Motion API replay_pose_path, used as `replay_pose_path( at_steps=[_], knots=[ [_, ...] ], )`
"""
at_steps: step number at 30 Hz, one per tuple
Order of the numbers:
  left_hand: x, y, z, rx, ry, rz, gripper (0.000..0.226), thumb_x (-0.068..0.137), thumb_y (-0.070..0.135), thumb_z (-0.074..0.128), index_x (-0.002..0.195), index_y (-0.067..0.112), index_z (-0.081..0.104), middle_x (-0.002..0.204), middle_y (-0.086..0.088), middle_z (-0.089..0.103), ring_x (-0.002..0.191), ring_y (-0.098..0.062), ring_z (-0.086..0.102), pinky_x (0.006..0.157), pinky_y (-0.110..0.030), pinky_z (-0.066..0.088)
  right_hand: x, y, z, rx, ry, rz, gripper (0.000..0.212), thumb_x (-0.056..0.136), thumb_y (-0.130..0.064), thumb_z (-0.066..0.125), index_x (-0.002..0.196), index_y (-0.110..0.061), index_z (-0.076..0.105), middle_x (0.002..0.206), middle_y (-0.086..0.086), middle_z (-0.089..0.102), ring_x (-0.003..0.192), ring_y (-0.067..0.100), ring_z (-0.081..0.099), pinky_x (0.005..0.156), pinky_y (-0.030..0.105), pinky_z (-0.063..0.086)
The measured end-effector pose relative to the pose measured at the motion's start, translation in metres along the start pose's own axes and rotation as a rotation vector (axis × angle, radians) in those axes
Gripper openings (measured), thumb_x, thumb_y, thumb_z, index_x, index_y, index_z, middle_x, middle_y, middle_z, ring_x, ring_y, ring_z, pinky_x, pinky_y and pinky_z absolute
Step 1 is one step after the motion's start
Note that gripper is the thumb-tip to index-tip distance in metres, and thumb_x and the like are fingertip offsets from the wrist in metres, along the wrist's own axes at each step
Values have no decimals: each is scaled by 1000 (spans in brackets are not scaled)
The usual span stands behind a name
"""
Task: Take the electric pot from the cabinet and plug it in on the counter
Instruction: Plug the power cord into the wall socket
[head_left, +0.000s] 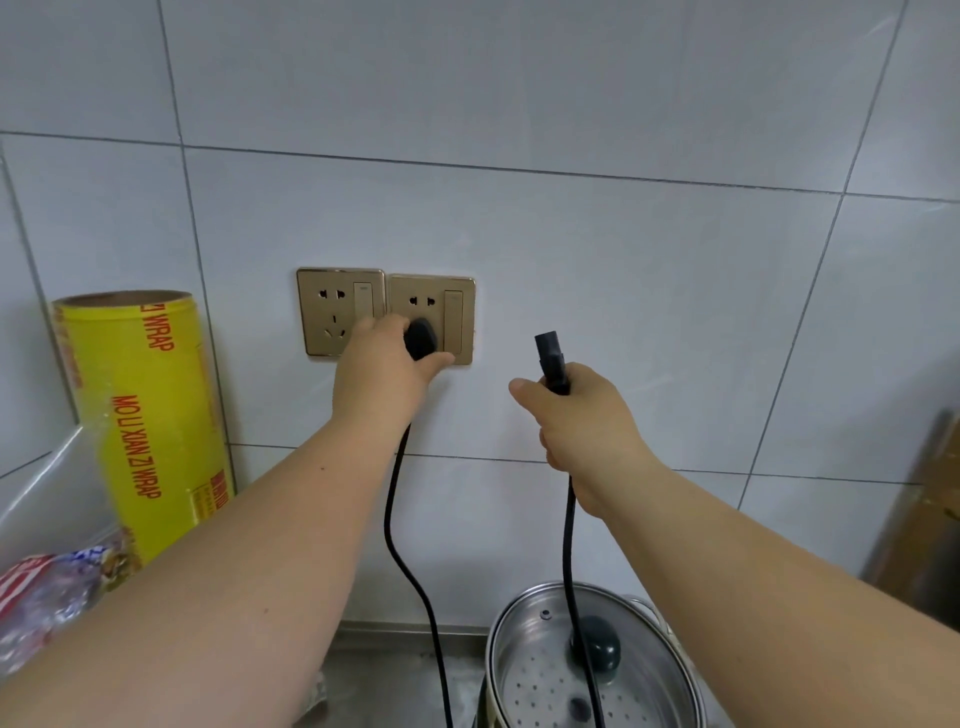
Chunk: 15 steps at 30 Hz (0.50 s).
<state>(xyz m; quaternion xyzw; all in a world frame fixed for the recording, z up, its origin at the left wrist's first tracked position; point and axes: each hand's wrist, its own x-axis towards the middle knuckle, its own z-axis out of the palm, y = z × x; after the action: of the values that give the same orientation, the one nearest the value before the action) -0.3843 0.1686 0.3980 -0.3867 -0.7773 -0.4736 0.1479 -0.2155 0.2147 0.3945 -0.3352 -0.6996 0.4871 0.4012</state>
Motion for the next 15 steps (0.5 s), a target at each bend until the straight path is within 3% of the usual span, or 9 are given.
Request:
replay_pose_path(
  at_steps=[3,6,11,15],
  knots=[
    [-3,-12,-8,-157,13,-80,40,90,37,57,120,11,56,109,-4,64,98,-20,56,76,-26,36,9,-11,12,-85,1,-51,34,84,-27,62,65,-17,36,59,-2,37,49,15,31,49,24,28],
    [3,-23,-12,-76,-45,-146,30,91,41,52,97,13,58,93,-5,61,87,-23,54,70,-29,37,27,-21,33,-261,22,-160,34,84,-34,65,67,-20,39,64,-4,43,55,12,40,52,24,33],
    [16,-34,-8,-41,-110,-190,39,86,52,53,80,14,52,69,3,50,75,-24,51,58,-29,33,57,-26,60,-411,66,-166,37,81,-46,65,94,-14,50,77,-3,50,76,20,52,60,28,39],
    [17,-36,-4,-86,-131,-164,38,86,51,53,80,14,50,67,4,48,76,-23,51,55,-29,32,64,-22,70,-485,90,-145,46,79,-50,66,102,-13,52,87,-1,54,80,20,52,65,30,42]
  ],
)
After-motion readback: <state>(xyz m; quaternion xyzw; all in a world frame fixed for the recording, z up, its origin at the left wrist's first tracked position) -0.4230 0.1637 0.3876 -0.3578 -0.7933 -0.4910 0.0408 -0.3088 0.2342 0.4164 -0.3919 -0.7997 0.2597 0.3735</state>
